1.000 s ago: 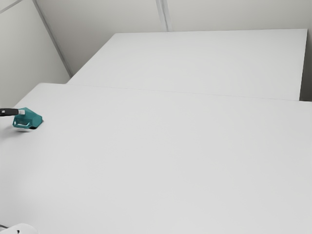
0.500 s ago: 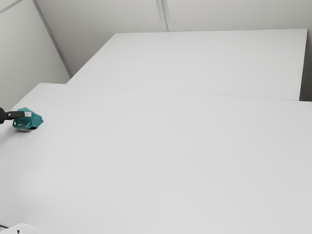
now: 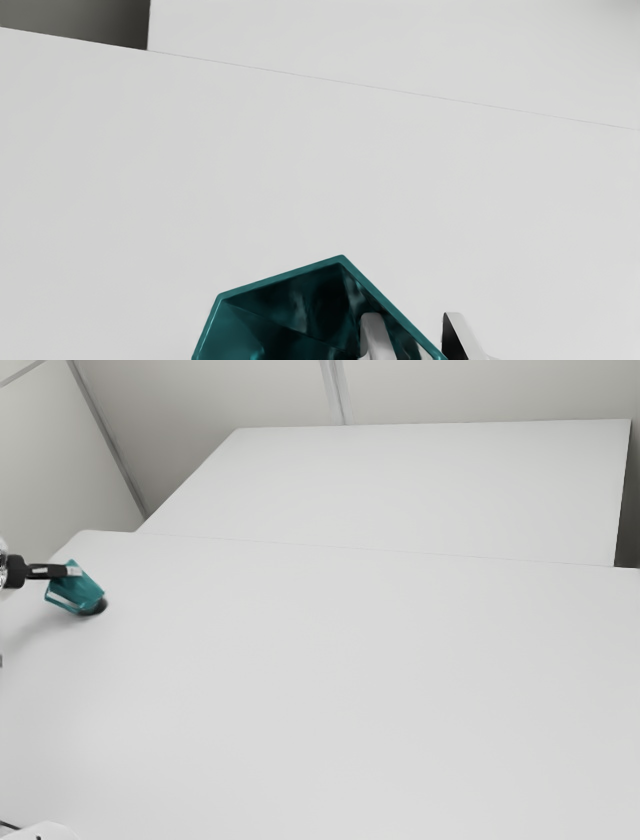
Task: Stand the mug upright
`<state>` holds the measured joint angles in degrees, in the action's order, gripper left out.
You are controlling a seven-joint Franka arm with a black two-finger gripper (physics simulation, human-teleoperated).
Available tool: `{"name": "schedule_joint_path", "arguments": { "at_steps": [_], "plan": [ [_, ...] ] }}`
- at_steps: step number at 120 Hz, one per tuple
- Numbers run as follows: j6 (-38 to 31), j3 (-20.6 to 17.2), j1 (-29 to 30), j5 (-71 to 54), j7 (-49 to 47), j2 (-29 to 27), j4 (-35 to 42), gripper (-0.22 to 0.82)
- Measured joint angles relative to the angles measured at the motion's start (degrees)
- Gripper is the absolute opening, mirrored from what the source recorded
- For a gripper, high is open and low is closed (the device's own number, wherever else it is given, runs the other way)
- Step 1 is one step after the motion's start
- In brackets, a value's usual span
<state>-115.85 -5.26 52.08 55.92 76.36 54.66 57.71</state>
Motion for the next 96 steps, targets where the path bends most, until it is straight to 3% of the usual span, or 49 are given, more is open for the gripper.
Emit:
{"name": "schedule_joint_path", "arguments": {
  "at_steps": [14,44,68,96],
  "plan": [
    [-0.15,-0.02,-1.51,0.53,-0.09,-0.21,1.04,-0.18],
    [-0.46,0.07,-3.94,0.94,-0.73,-4.23,5.0,-0.18],
    [-4.58,1.97,-10.84,-5.71,-3.85,-17.35,19.84,-0.18],
    [-10.49,2.33,-22.64,-32.37,-18.4,-34.86,38.75,-0.18]
  ]
}}
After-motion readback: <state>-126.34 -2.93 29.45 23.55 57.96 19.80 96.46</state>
